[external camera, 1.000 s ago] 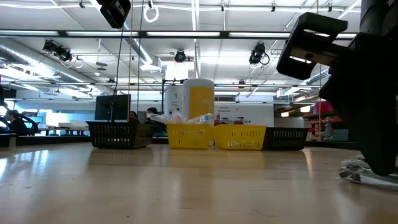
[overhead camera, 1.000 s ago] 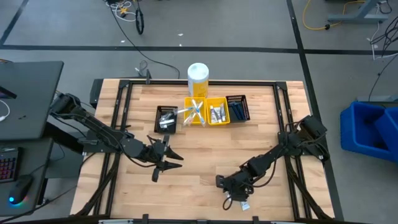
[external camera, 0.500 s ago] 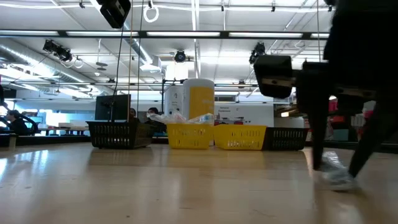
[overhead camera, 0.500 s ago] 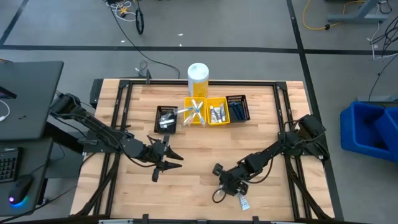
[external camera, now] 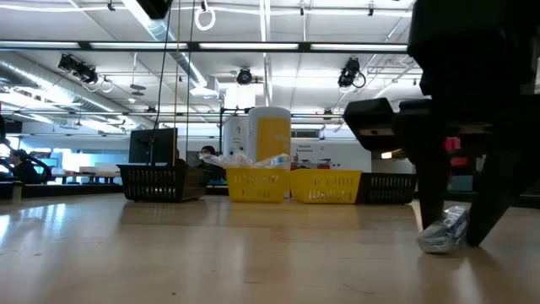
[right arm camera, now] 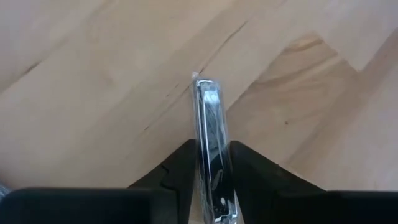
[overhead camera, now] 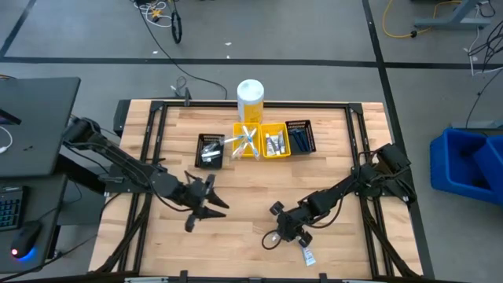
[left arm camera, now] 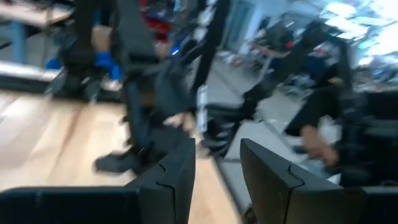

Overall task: Pick & Place Travel size toiletries
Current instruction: Put the silver nail cutter into the left black bin

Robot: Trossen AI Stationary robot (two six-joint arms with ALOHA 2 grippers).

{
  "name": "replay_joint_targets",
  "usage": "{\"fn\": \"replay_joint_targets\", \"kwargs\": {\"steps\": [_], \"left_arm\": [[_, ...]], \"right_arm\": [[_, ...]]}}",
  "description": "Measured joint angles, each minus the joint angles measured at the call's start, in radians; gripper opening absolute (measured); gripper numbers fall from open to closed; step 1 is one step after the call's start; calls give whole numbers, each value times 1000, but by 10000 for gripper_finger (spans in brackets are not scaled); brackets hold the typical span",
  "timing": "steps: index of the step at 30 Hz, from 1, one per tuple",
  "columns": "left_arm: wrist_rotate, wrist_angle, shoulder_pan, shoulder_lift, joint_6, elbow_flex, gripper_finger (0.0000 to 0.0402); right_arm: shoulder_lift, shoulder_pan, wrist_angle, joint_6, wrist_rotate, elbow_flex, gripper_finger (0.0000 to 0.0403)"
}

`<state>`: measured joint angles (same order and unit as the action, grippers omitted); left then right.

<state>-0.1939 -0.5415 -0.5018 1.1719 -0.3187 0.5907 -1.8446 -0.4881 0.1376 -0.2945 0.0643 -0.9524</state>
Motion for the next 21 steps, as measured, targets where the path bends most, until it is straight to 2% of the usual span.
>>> {"fn": "replay_joint_targets", "kwargs": {"steps": [5, 8, 16, 21], "left_arm": [[94, 49, 1, -82, 12, 3, 134], [104, 103, 0, -117, 20, 3, 134], [-57, 247, 0, -80, 35, 2, 134], [-127, 320, 0, -44, -83, 2, 134]], "right_arm": [[0, 4, 2, 40, 0, 0, 86], [0, 4, -5, 80, -1, 0, 80], [0, 3, -47, 104, -10, 1, 80], [0, 3, -118, 107, -110, 1, 80]]}}
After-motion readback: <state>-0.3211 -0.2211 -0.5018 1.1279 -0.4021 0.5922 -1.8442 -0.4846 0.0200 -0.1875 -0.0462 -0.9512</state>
